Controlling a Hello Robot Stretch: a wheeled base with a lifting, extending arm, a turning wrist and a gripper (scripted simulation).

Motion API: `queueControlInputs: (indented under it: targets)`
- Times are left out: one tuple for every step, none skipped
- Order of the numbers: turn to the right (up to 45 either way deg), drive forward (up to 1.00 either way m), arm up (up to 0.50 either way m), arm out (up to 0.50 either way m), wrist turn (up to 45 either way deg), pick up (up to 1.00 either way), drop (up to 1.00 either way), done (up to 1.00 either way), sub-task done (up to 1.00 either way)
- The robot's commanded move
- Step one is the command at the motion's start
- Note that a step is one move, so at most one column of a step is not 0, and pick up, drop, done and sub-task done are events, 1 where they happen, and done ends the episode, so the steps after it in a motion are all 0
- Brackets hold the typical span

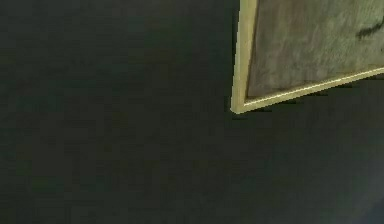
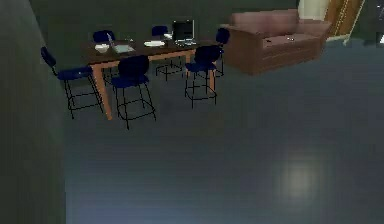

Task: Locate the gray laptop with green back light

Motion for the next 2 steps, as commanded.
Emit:
queueControlInputs:
  targets:
    - [45.0,0.00,0.00,0.00,0.0,0.00,0.00,0.00,0.00]
    - [45.0,0.00,0.00,0.00,0.0,0.00,0.00,0.00,0.00]
